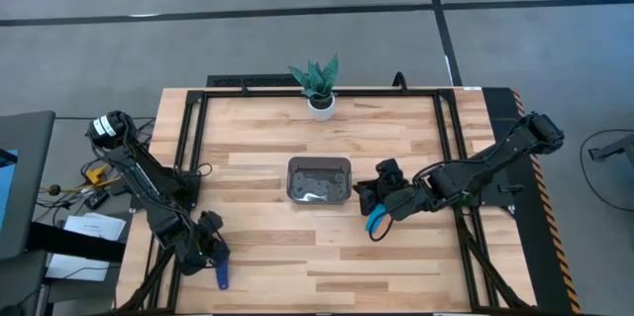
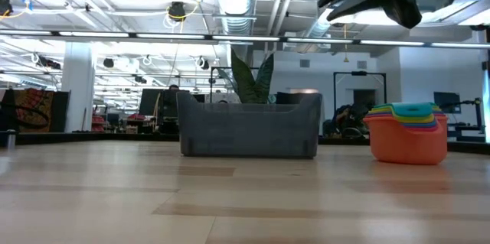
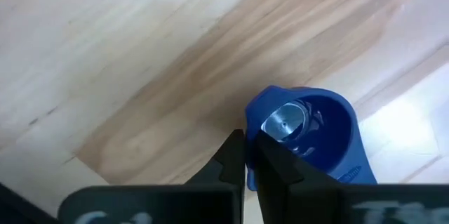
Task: Nest measuring cups in basket
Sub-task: Stack the dark blue measuring cup on top of the light blue measuring cup
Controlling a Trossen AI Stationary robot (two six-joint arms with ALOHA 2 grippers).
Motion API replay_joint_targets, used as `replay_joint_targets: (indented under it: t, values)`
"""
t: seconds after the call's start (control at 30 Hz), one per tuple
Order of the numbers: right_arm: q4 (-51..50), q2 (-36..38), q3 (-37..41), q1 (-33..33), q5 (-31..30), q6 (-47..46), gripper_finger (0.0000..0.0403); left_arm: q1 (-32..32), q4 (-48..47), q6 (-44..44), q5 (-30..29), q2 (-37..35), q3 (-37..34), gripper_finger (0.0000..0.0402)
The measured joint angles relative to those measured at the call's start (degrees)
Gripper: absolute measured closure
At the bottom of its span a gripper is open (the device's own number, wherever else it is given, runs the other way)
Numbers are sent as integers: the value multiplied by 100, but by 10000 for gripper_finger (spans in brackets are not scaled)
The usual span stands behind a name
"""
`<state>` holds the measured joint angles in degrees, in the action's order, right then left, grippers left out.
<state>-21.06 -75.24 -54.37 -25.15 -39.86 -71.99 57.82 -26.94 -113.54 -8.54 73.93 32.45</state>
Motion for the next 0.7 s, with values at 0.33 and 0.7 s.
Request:
replay_joint_targets:
  t: [0.33, 0.7]
  values:
    - [496, 0, 0, -209, 99, -61, 280, -376, 128, 863, -720, -7, 585, 400]
    - [665, -116, 0, -538, 107, -619, 281, -2036, 40, 3835, -876, -7, 1629, 401]
